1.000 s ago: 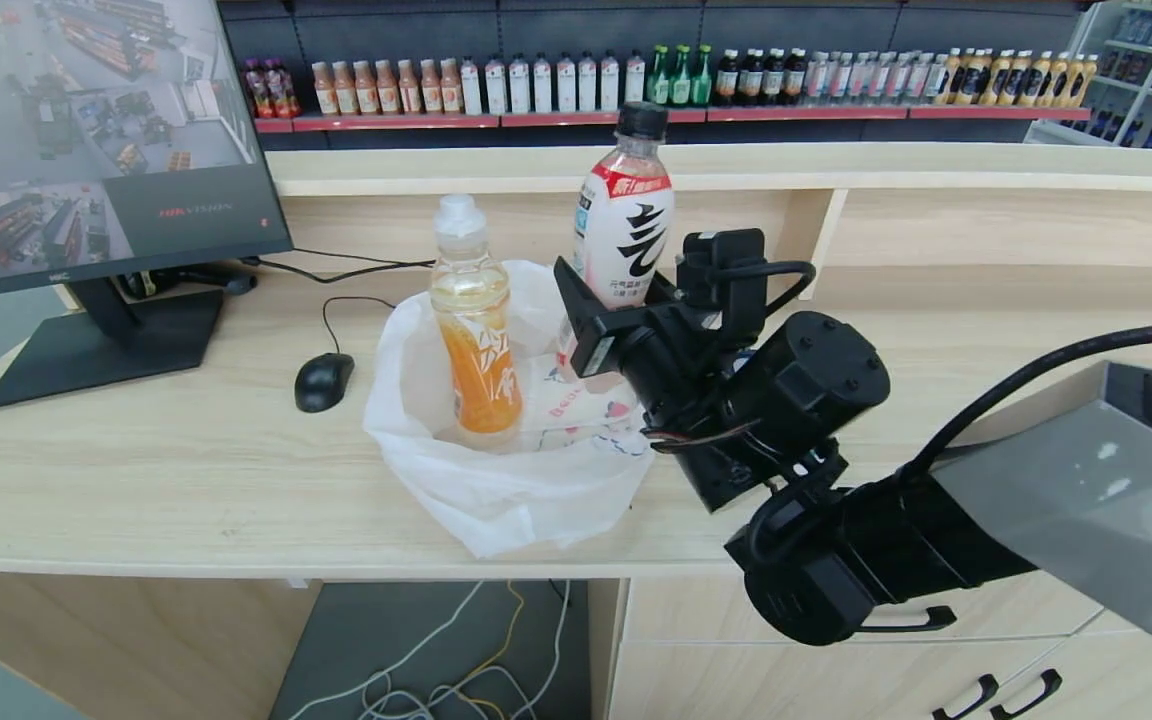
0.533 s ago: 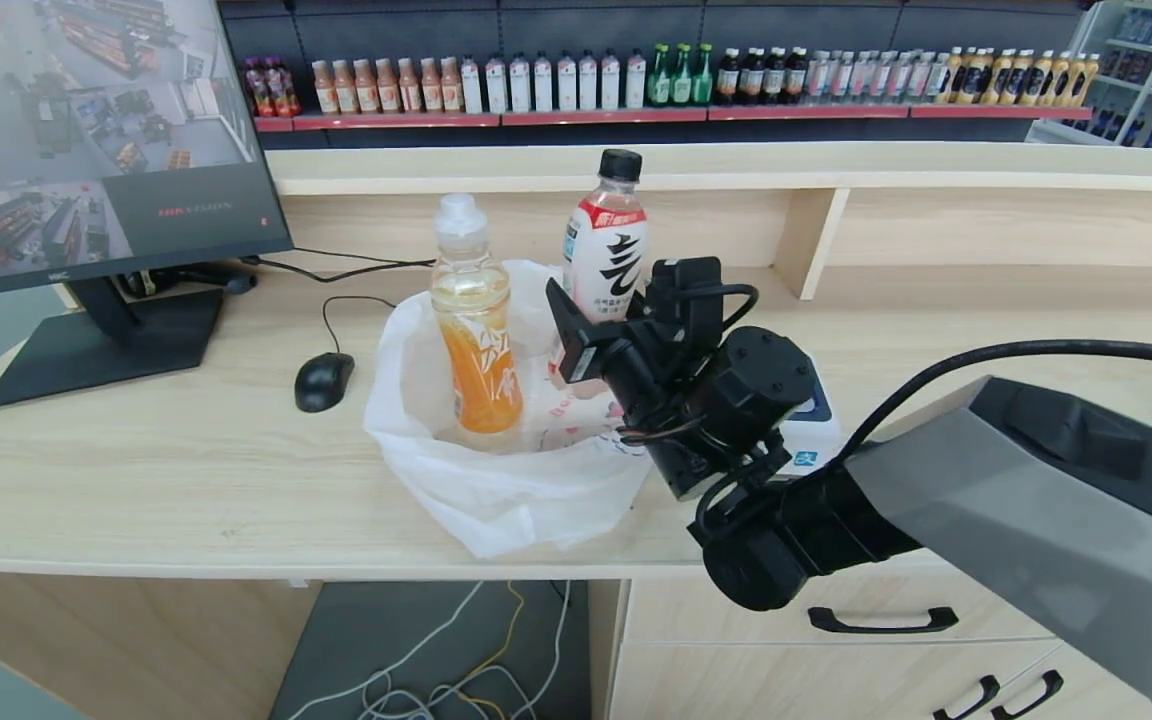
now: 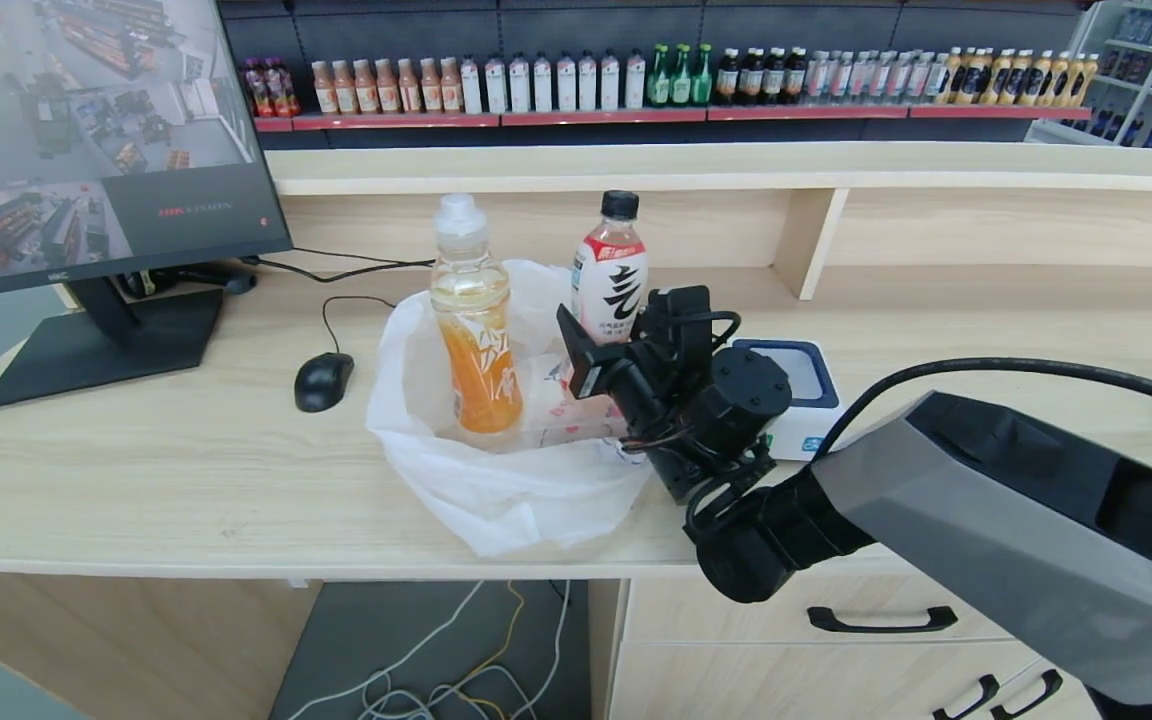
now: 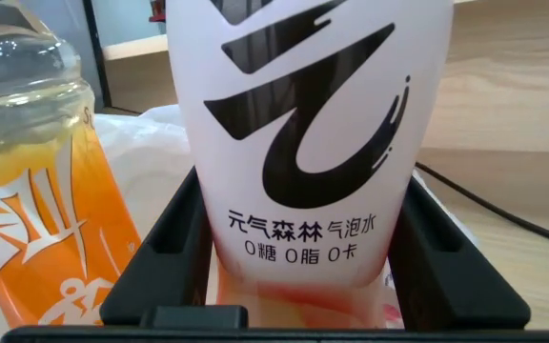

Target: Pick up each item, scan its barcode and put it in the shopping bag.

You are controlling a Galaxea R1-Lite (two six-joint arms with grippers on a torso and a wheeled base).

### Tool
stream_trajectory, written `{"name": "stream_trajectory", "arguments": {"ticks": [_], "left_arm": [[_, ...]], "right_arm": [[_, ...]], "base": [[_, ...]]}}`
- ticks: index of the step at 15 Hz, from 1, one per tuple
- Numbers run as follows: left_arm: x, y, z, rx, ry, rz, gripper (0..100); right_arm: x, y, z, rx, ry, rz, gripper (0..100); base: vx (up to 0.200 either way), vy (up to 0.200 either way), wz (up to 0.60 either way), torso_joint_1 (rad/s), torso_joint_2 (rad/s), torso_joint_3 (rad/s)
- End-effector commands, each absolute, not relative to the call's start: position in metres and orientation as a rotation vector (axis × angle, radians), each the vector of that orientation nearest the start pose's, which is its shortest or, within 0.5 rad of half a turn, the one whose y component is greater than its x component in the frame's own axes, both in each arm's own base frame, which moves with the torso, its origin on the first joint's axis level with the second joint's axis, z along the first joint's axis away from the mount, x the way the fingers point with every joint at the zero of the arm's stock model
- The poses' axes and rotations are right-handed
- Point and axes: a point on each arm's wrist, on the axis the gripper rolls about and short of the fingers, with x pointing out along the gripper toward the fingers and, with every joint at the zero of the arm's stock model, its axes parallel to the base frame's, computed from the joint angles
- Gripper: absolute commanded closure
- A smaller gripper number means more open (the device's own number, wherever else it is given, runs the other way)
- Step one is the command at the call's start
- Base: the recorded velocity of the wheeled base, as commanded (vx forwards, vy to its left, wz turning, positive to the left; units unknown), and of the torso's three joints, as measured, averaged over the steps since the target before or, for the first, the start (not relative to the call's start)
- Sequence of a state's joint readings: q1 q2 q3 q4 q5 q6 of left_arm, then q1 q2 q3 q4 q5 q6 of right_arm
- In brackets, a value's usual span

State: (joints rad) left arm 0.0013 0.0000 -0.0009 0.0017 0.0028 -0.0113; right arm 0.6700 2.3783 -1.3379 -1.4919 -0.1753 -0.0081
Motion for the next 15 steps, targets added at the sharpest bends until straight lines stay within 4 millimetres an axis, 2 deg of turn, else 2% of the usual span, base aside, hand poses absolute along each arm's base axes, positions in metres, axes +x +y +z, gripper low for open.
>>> {"name": "stream_trajectory", "arguments": {"ticks": [1, 8, 15], "left_arm": [[-0.023, 0.000, 0.075, -0.011, 0.002, 0.005, 0], [-0.023, 0.000, 0.076, -0.012, 0.000, 0.005, 0], [-0.023, 0.000, 0.076, -0.012, 0.000, 0.005, 0]], "right_arm": [[0.365, 0.284, 0.135, 0.174, -0.409, 0.485, 100], [0.362, 0.287, 0.123, 0.162, -0.385, 0.487, 100], [0.363, 0.286, 0.096, 0.142, -0.341, 0.489, 100]], "base": [[0.000, 0.000, 0.00, 0.000, 0.00, 0.000], [0.000, 0.000, 0.00, 0.000, 0.00, 0.000], [0.000, 0.000, 0.00, 0.000, 0.00, 0.000]]}}
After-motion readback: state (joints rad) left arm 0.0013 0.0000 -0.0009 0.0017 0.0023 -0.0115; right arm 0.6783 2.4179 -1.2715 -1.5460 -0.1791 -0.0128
